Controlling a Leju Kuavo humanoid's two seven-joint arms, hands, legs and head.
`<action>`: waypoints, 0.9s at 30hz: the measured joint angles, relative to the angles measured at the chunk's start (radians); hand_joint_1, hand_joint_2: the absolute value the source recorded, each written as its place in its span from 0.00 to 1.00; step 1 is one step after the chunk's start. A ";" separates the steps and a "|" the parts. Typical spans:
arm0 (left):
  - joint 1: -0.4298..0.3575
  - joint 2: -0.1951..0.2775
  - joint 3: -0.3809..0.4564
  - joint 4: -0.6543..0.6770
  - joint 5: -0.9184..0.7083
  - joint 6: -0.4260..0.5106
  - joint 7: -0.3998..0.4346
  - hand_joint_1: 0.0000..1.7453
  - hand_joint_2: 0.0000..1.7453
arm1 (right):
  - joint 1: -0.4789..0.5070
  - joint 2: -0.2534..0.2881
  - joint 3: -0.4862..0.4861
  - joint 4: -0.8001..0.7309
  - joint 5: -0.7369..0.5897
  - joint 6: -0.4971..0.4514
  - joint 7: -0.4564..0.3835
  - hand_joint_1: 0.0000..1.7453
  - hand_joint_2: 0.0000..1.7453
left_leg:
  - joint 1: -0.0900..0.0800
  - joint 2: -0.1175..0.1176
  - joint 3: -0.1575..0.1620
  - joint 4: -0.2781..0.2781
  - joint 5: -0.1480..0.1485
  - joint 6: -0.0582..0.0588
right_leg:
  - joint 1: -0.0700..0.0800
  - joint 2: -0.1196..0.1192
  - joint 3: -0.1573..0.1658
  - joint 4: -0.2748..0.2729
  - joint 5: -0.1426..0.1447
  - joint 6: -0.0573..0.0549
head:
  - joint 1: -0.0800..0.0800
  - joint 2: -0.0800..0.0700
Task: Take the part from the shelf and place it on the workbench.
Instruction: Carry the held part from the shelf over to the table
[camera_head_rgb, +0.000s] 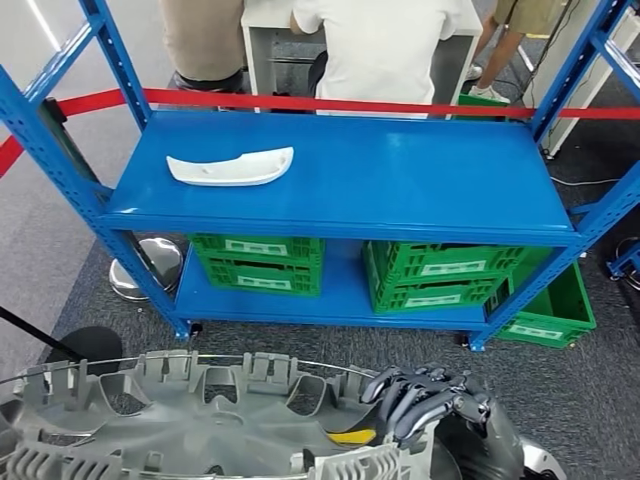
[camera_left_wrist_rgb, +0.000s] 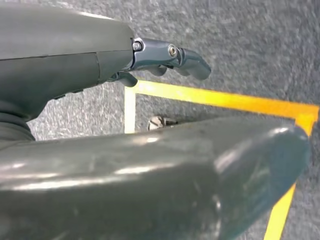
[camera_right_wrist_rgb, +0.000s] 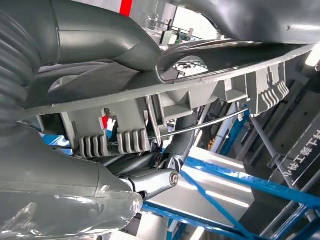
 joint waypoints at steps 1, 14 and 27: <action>0.000 0.000 0.000 0.000 -0.003 -0.002 -0.002 0.00 0.00 | 0.002 0.000 0.000 0.000 0.000 0.000 -0.001 1.00 1.00 | -0.001 0.000 -0.014 0.001 0.010 0.000 | 0.000 0.000 0.000 0.043 -0.008 0.000 | 0.000 0.000; 0.005 -0.019 -0.001 0.000 0.004 0.042 0.045 0.00 0.00 | 0.059 0.000 0.000 -0.066 0.033 -0.058 -0.011 1.00 1.00 | -0.002 -0.003 -0.137 0.158 -0.068 -0.057 | 0.001 -0.003 0.205 -0.260 0.084 -0.055 | -0.008 0.000; 0.000 -0.033 -0.013 0.000 -0.020 0.017 0.067 0.00 0.00 | 0.108 0.000 0.000 -0.120 0.096 -0.092 0.007 1.00 1.00 | -0.005 -0.001 0.050 -0.022 -0.022 -0.007 | 0.007 0.000 0.067 -0.222 0.153 -0.016 | -0.007 0.000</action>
